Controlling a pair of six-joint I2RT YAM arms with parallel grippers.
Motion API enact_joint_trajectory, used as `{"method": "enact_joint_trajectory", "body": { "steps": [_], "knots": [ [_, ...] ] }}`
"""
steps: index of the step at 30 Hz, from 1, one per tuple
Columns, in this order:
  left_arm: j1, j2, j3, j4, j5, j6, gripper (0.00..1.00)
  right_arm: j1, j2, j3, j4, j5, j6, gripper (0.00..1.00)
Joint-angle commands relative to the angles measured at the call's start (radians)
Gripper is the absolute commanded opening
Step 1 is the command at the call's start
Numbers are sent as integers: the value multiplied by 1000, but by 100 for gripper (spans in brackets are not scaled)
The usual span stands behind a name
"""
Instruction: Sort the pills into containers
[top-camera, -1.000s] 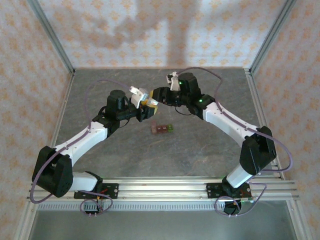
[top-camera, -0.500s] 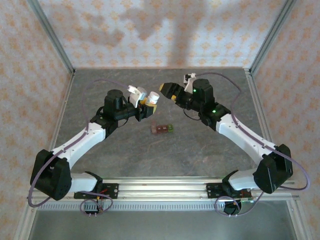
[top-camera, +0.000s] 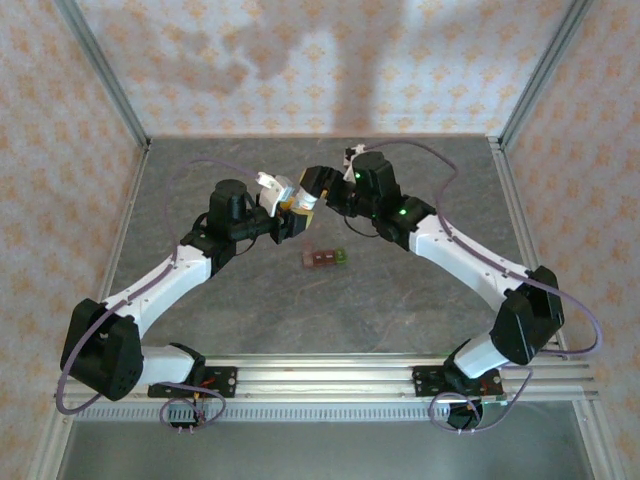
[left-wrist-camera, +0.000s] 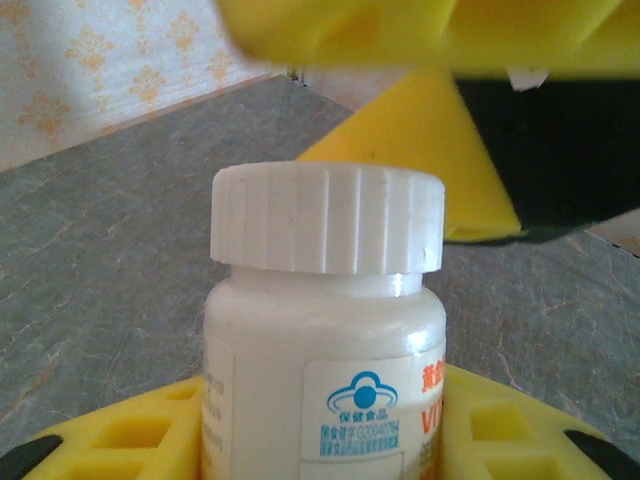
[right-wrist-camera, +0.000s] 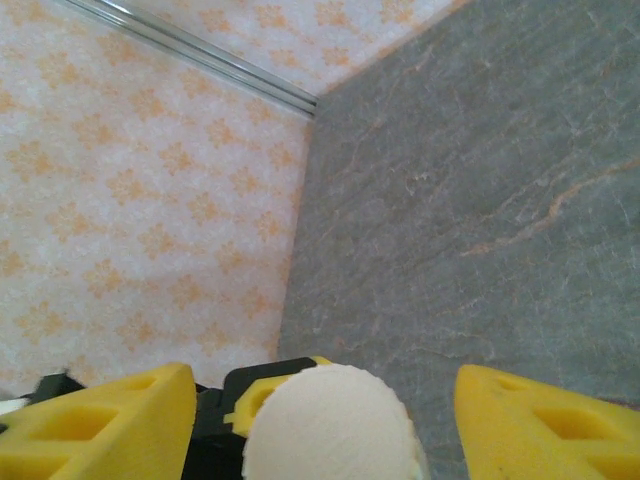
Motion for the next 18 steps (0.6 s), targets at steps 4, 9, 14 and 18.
{"method": "enact_joint_trajectory", "body": {
  "steps": [4, 9, 14, 18],
  "knots": [
    [7, 2, 19, 24, -3, 1, 0, 16, 24, 21, -10, -9, -15, 60],
    [7, 7, 22, 24, 1, 1, 0, 15, 34, 28, -11, -32, -83, 42],
    [8, -7, 21, 22, 7, -4, 0, -37, 25, 0, 45, -216, -313, 43],
    [9, -26, 22, 11, 11, -4, 0, -126, 23, -50, 100, -382, -354, 64]
  ]
}}
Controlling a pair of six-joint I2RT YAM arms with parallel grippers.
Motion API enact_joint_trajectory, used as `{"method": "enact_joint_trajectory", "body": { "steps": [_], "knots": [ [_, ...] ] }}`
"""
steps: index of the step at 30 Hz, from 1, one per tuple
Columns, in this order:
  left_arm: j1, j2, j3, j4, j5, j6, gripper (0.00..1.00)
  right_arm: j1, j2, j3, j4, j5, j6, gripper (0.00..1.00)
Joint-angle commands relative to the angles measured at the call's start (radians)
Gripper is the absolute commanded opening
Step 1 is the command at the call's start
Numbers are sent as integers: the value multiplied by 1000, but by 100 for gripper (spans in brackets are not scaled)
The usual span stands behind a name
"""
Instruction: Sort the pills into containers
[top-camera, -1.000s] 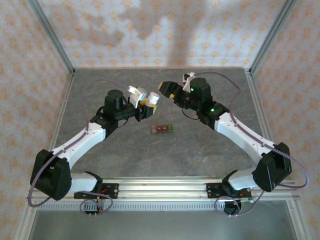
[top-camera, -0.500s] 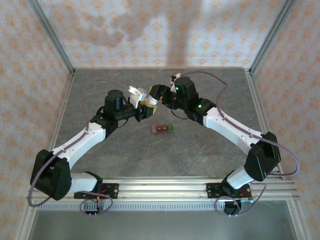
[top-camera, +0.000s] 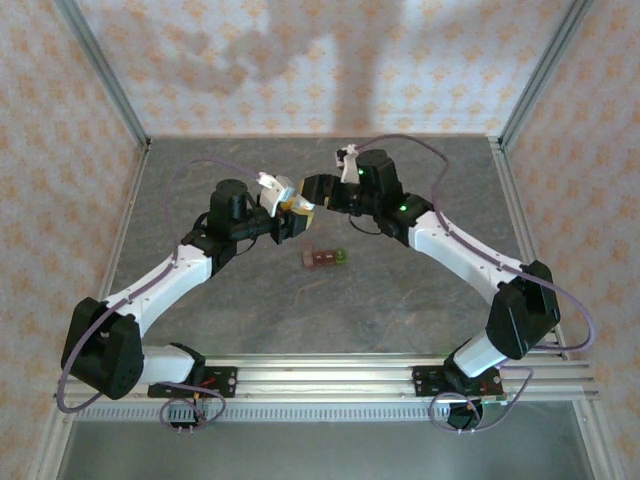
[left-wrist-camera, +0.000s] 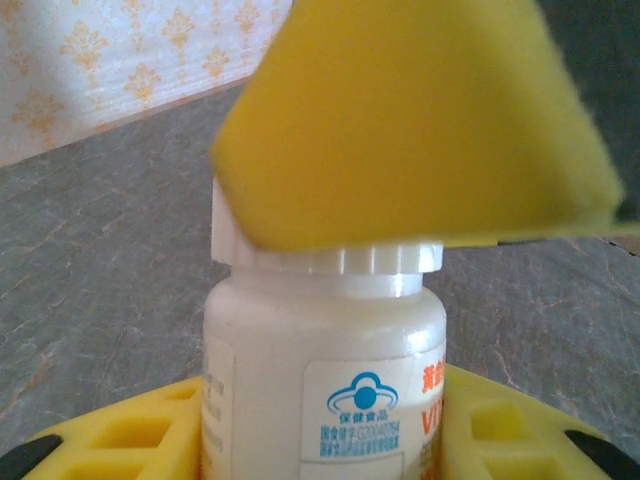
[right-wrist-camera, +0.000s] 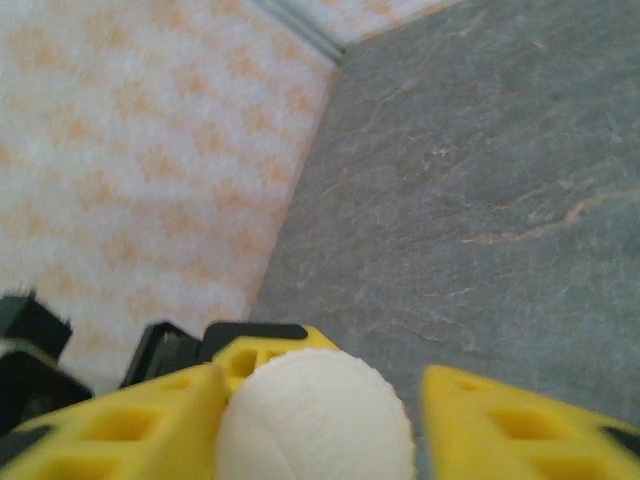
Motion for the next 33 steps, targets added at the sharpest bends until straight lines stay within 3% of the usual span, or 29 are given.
{"method": "enact_joint_trajectory", "body": {
  "steps": [1, 9, 13, 19, 27, 33],
  "knots": [
    [8, -37, 22, 7, 8, -4, 0, -61, -2, -24, 44, -169, -107, 66],
    [11, -49, 16, -4, 1, 8, 0, -68, -75, -59, 20, -136, -52, 78],
    [10, -41, 9, 8, -4, 4, 0, -67, -139, -110, 53, -29, 67, 83],
    [10, -24, 10, 19, -5, 1, 0, -35, -131, -62, -48, 134, 202, 83],
    [10, -26, 5, 28, -3, -8, 0, 49, -37, 60, -99, 175, 216, 82],
    [10, -37, 7, 23, -2, -11, 0, 67, 25, 103, -92, 171, 235, 73]
  ]
}}
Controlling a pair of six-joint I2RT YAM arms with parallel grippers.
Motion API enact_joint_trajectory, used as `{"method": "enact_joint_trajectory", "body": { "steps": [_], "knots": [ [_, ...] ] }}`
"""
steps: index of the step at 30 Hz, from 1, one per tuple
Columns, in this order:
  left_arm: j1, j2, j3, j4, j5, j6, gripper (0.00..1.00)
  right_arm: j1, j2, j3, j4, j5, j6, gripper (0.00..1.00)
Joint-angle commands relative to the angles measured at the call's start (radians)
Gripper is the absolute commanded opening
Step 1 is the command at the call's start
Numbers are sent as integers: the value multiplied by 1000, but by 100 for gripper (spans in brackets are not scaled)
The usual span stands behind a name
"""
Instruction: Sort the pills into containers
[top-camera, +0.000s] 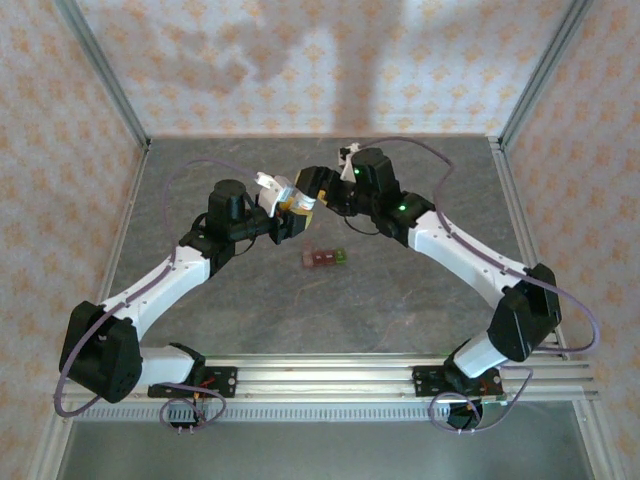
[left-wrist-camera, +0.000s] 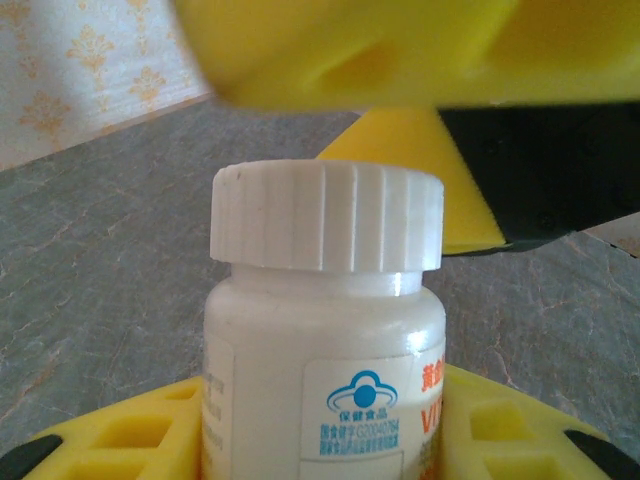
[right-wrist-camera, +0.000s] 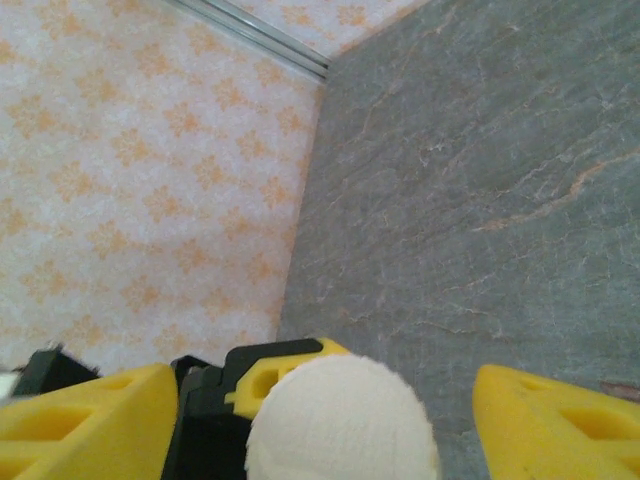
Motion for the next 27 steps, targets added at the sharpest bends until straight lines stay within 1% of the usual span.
{"method": "enact_joint_trajectory", "body": {
  "steps": [1, 3, 4, 5, 7, 9, 10, 12, 15, 19, 20, 21, 24, 27],
  "knots": [
    [10, -20, 7, 36, 0, -11, 0, 7, 30, 41, -13, 24, 18, 70],
    [10, -23, 9, 30, 0, -8, 0, 8, 36, 41, -9, 16, 14, 61],
    [10, -25, 10, 26, -1, -7, 0, 8, 33, 38, -12, 14, 6, 53],
    [10, -27, 9, 28, -1, -6, 0, 9, 31, 34, -10, 11, -5, 48],
    [10, -31, 7, 30, -3, -8, 0, 5, 21, 24, -2, -15, -50, 43],
    [10, -32, 10, 31, -2, -9, 0, -9, 23, 26, -6, -92, -143, 41],
    [10, -33, 11, 29, -1, -10, 0, -25, 25, 25, -5, -157, -207, 41],
    [11, -36, 16, 22, 5, -10, 0, -57, 21, 8, -1, -247, -297, 43],
    [13, -48, 15, 22, 3, -11, 0, -107, 16, -23, 24, -333, -309, 43],
    [14, -58, 9, 30, 4, -17, 0, -112, 4, -46, 60, -337, -288, 47],
    [14, -58, 7, 31, 4, -18, 0, -113, 3, -49, 64, -335, -280, 52],
    [15, -58, 6, 34, 4, -20, 0, -113, 1, -56, 73, -333, -269, 58],
    [14, -58, 1, 38, 3, -23, 0, -113, -21, -81, 75, -283, -242, 71],
    [14, -57, -5, 44, 3, -23, 0, -113, -59, -115, 70, -233, -216, 77]
  ]
}}
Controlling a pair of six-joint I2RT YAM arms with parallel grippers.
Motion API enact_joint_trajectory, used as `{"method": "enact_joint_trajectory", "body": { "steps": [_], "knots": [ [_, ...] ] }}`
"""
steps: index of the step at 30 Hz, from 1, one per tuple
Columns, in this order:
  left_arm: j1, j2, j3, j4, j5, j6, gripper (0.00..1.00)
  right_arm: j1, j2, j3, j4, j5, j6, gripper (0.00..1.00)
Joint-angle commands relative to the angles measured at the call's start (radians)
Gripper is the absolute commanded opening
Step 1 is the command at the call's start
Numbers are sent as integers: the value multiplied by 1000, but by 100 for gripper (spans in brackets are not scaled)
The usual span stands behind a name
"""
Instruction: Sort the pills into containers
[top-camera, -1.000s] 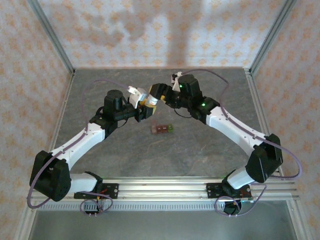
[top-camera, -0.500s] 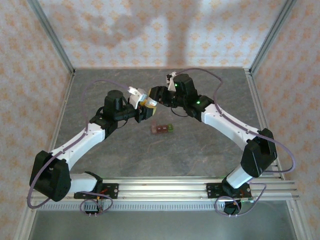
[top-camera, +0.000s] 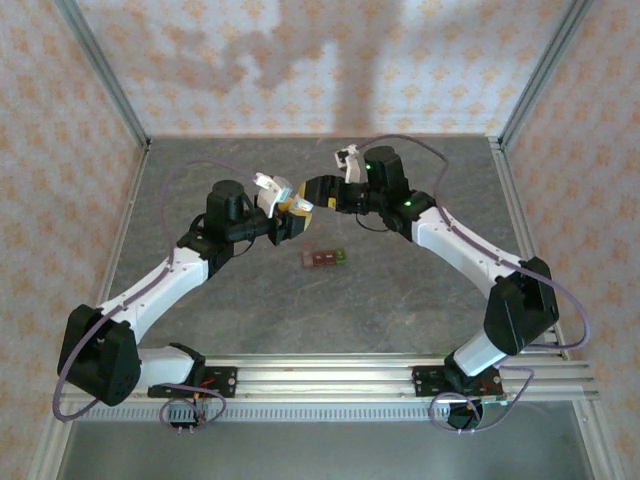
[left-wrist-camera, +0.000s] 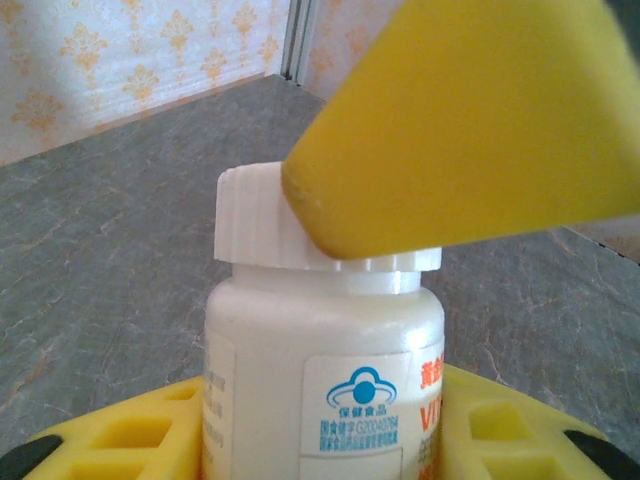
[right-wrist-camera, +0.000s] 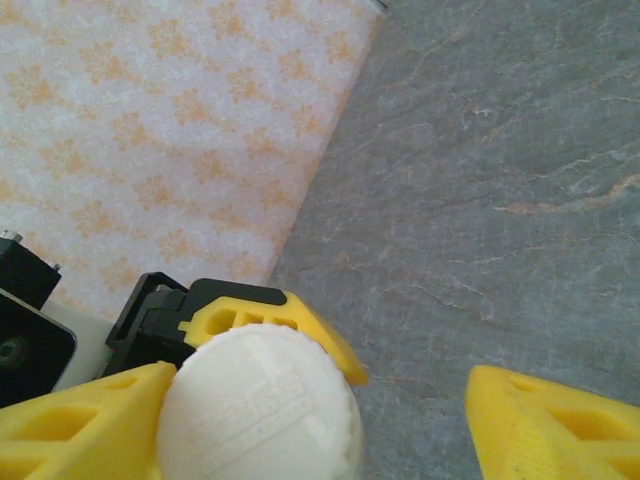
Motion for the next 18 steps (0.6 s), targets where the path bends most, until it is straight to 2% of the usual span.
{"method": "enact_joint_trajectory", "body": {
  "steps": [1, 6, 10, 14, 18],
  "knots": [
    [10, -37, -1, 58, -14, -14, 0, -9, -87, -58, 1, 83, 34, 78],
    [11, -29, 0, 63, -12, -14, 0, -9, -199, -147, 17, 130, 83, 82],
    [11, -22, 4, 60, -9, -11, 0, -9, -264, -167, -3, 220, 141, 84],
    [11, -19, 7, 64, -9, -14, 0, -8, -241, -126, -14, 282, 227, 84],
    [11, -17, 10, 67, -8, -18, 0, 17, -165, -47, -19, 281, 267, 84]
  ]
}}
